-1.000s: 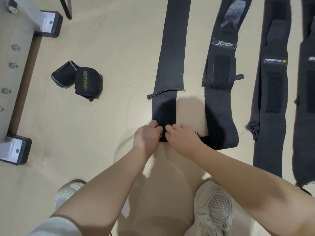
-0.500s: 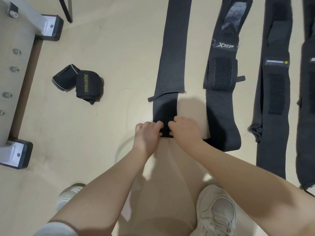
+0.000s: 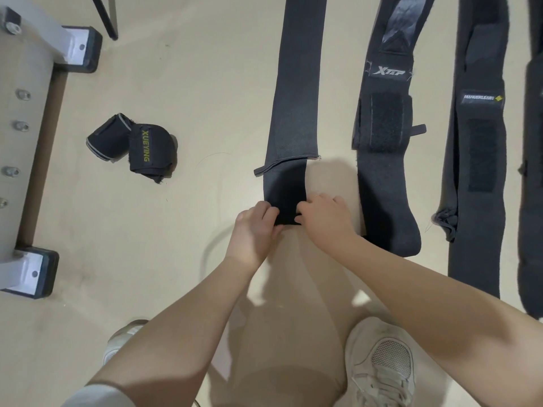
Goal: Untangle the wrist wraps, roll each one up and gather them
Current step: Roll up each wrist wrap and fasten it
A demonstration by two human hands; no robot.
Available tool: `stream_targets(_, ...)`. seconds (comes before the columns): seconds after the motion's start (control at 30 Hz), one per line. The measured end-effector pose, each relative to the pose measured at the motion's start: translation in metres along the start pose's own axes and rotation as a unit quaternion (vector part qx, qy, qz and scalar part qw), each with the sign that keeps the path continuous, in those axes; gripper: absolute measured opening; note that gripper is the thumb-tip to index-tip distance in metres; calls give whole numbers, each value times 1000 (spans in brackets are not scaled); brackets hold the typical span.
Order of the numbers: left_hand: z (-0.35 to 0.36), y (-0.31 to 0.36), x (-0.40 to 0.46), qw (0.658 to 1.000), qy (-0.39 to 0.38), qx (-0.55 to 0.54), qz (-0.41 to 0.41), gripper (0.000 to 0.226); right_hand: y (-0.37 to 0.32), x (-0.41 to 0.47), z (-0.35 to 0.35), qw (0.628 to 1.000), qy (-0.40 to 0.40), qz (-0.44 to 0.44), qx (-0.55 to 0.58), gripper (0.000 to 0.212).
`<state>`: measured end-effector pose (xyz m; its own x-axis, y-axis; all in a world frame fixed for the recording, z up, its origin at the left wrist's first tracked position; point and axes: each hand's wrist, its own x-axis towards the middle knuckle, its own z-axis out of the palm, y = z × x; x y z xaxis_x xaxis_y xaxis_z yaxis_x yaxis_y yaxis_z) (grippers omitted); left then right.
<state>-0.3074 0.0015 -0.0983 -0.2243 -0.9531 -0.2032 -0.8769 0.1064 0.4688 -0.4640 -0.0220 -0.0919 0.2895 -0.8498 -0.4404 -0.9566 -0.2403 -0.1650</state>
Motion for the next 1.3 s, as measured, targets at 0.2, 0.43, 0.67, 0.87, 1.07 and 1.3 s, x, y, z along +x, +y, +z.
stream_targets(0.2,-3,0,7,998,-4,-23,-55,28,1,9,-4,997,69,-44,-5,28)
stream_targets(0.43,-11,5,21,993,-22,-28,-111,8,12,10,-1,971,98,-174,-130,32)
stream_targets(0.67,-15,-2,33,995,-58,84,19,33,3,13,-6,994,-26,-30,100,26)
stream_targets(0.87,-11,-13,24,982,-72,135,113,25,6,12,-10,914,-111,139,364,21)
stream_targets(1.07,-12,-3,28,985,-79,146,35,24,-4,13,-20,997,-32,41,64,30)
stream_targets(1.3,-15,-1,37,971,-113,191,89,21,22,32,-17,991,98,16,87,34)
